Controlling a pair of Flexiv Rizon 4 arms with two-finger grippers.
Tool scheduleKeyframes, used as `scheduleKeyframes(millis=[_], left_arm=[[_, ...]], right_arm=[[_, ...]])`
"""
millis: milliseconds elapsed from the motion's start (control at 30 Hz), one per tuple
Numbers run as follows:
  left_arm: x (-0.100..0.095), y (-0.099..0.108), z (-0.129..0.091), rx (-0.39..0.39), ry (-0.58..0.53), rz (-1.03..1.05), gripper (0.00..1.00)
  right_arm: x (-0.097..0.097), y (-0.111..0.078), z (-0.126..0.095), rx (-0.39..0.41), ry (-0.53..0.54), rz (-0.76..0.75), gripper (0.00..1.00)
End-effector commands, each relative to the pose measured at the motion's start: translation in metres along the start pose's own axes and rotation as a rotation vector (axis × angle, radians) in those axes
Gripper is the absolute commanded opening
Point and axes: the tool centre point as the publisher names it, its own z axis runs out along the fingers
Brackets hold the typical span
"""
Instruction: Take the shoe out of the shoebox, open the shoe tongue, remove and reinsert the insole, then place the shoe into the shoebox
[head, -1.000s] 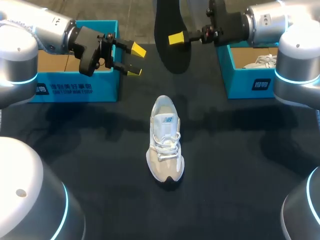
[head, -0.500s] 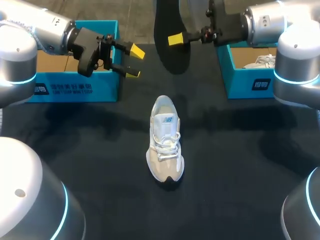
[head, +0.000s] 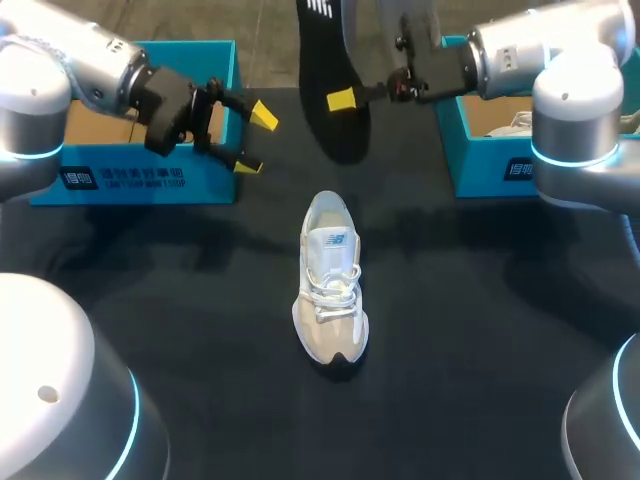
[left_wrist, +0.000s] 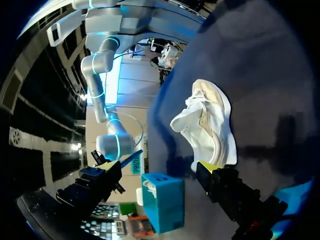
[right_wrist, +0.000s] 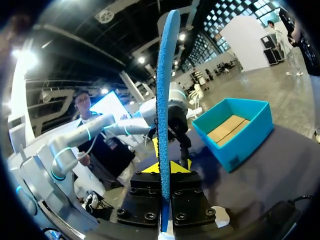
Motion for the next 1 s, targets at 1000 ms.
scheduleKeyframes(millis=[1000], left_arm=[[0.047, -0.022, -0.008, -0.078, 0.154, -0.436, 1.00]], right_arm=[[-0.026, -0.040, 0.029, 0.015, 0.121, -0.034, 0.00]])
